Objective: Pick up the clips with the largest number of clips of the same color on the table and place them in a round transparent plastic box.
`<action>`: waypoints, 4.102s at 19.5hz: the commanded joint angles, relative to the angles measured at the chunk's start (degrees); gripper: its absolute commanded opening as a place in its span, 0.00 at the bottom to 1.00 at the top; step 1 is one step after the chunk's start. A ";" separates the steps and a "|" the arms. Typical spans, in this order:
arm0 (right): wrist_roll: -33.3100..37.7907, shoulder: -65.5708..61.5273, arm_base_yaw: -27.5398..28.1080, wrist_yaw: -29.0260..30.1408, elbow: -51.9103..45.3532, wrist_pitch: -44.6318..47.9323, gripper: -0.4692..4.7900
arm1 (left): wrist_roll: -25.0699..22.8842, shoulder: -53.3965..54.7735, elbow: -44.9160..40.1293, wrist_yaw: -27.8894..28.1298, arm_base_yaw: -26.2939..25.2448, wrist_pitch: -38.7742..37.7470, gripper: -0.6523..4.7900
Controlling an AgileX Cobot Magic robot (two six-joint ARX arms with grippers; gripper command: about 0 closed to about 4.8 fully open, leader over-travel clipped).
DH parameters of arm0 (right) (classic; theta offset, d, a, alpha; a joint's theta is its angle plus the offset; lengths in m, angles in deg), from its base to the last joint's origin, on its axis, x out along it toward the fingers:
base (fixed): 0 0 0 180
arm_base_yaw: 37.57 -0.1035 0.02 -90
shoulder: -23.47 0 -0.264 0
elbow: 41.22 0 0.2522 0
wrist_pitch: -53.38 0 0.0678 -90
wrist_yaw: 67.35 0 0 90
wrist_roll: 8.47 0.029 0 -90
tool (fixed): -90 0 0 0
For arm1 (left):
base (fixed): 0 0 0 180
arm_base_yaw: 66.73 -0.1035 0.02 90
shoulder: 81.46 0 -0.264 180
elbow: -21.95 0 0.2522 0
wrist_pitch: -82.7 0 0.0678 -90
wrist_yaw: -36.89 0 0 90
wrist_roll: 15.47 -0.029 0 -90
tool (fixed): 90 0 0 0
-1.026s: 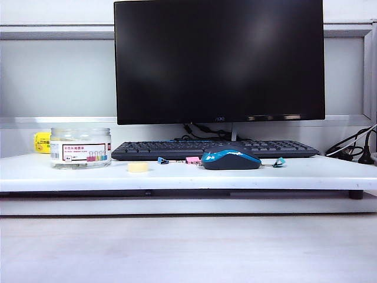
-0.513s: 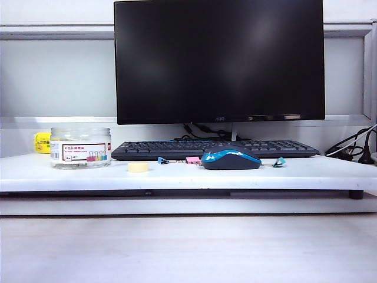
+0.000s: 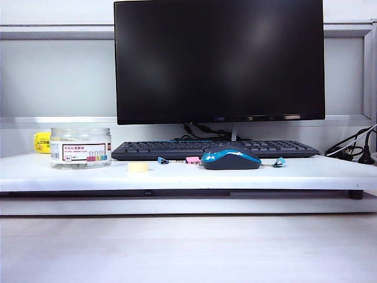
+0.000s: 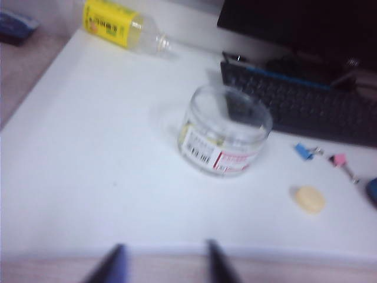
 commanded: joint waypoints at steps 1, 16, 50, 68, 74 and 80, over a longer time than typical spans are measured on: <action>0.22 0.02 -0.04 0.17 -1.90 3.10 0.40 | -2.80 0.09 -2.91 -2.84 0.02 3.15 0.33; -0.55 -0.02 -0.02 6.03 -9.60 4.74 0.18 | -10.78 0.04 -13.51 -12.46 0.04 9.86 0.11; -5.38 -0.09 0.04 -1.03 -15.10 5.88 0.15 | -27.02 0.04 -15.02 -9.22 0.04 16.24 0.11; -21.97 -0.31 -0.07 1.57 -15.96 7.21 0.08 | -23.47 -0.02 -15.04 -3.19 0.00 16.33 0.11; -23.17 -0.28 -0.02 4.72 -16.00 11.45 0.08 | -24.37 -0.04 -15.04 -1.07 0.00 20.96 0.11; -22.97 -0.28 -0.02 5.16 -16.00 11.08 0.08 | -24.20 -0.04 -15.04 -7.52 0.00 22.01 0.11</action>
